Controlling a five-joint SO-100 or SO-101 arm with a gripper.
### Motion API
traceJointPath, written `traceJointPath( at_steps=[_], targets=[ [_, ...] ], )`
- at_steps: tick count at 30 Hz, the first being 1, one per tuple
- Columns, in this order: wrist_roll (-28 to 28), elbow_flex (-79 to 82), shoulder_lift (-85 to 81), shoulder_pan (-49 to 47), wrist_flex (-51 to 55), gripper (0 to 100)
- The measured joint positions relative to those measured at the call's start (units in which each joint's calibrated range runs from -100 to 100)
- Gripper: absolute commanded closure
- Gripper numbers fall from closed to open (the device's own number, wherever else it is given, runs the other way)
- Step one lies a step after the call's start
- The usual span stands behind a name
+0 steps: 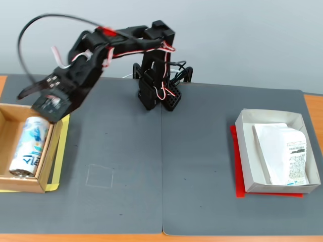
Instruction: Pick the can and put it in the brown box
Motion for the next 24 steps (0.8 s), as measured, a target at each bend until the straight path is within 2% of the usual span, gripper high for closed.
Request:
traceJointPath(
  at_steps=[5,12,24],
  targets=[
    [-2.6,7.7,-11.0,-3.8,0.5,64],
    [-2.9,24.3,-29.1,-10.9,0.7,64],
    [-4.4,52.2,-59.3,-29.3,0.7,64]
  ],
)
